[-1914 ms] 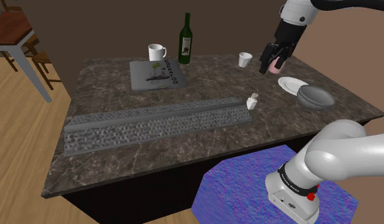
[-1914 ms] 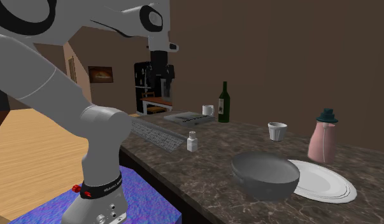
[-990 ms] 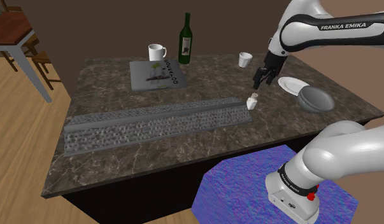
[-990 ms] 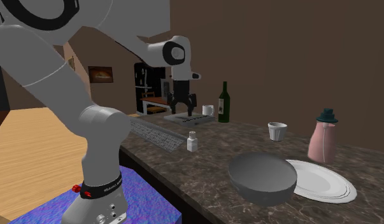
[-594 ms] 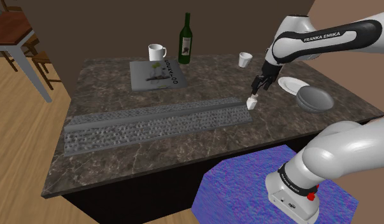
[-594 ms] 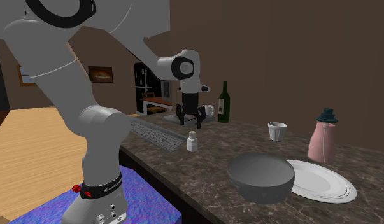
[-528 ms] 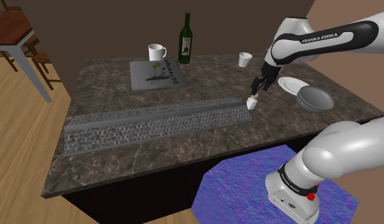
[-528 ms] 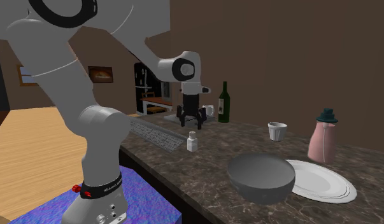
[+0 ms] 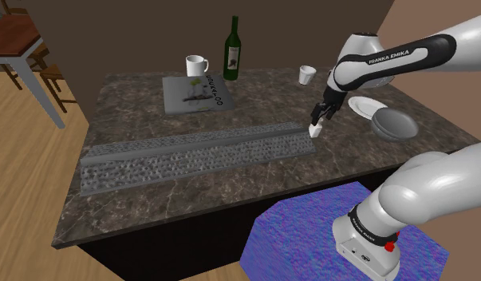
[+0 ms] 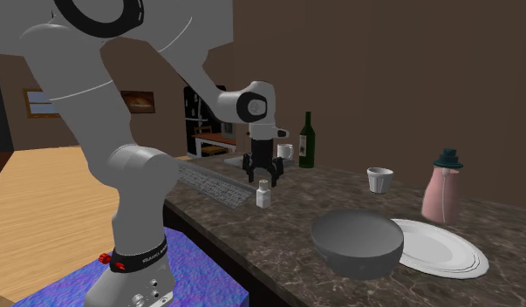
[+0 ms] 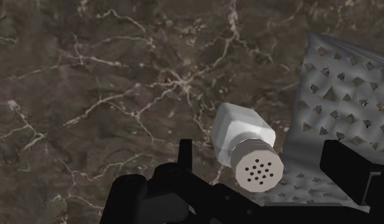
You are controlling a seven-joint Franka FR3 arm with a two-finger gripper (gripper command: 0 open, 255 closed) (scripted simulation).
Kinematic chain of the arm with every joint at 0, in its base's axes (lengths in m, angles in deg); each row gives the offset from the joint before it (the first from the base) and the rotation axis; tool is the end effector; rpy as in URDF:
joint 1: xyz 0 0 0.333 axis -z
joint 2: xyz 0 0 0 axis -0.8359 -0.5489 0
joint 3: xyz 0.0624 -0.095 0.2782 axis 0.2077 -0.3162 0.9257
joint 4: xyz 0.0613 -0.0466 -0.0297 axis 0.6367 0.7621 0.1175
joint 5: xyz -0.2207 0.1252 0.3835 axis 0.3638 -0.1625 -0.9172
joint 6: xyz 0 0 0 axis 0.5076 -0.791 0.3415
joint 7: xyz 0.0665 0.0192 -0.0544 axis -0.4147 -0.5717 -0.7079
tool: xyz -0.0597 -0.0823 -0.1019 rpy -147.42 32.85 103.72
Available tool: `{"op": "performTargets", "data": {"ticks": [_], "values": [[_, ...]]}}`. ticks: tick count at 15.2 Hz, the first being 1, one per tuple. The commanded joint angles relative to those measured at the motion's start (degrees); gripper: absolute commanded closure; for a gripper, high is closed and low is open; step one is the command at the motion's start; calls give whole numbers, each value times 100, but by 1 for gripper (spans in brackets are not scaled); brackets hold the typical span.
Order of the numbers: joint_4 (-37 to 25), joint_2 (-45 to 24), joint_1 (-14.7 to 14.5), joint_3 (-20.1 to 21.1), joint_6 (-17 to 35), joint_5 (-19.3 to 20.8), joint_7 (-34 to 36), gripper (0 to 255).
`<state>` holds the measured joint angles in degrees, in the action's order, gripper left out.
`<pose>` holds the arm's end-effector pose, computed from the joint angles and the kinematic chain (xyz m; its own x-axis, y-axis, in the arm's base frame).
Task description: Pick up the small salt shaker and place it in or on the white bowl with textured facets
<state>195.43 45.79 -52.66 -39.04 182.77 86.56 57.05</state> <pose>0.4142 -0.1810 0.2736 0.9961 -0.0886 0.0006 -0.0886 -0.9961 -0.0024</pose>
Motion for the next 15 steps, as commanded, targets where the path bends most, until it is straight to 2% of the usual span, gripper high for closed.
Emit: {"op": "performTargets", "data": {"ticks": [1,5,6,15], "values": [[12,-5,1,-3,19,2,0,0],[11,-5,1,-2,18,1,0,0],[11,-5,1,-2,18,1,0,255],[12,-5,1,-3,19,2,0,255]]}}
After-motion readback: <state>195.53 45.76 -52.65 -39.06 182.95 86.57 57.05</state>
